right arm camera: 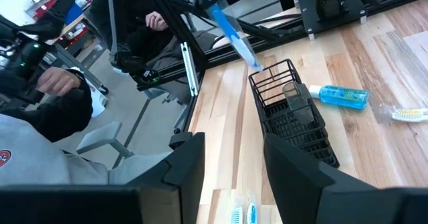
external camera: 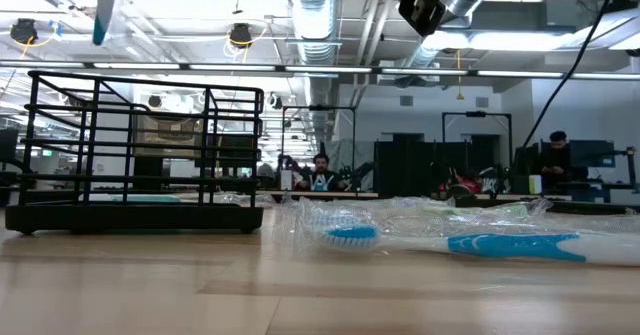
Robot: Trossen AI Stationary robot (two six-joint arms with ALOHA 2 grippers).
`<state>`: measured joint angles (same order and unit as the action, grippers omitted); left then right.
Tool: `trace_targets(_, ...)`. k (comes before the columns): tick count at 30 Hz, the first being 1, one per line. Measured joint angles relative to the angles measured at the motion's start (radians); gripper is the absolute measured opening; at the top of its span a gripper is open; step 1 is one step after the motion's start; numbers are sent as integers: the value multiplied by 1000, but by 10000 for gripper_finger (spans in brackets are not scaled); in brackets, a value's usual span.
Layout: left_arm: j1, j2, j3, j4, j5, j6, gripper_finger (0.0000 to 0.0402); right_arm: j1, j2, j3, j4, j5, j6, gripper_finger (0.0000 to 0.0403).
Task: Pick & Place toothbrushing station
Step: Put the white blue toothbrush into the black toothbrush rack
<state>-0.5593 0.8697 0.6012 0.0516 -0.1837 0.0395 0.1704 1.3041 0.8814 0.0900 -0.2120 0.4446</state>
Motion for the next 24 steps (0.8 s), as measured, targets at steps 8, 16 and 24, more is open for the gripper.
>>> trace_targets(8,-1,-40,-164,170,0,-9,17,0,0,0,0,0,0,137)
trace_targets(16,-1,-47,-202,206,-1,-23,17,0,0,0,0,0,-8,138)
trace_targets(24,-1,-44,-232,209,-1,-53,17,0,0,0,0,0,-10,133)
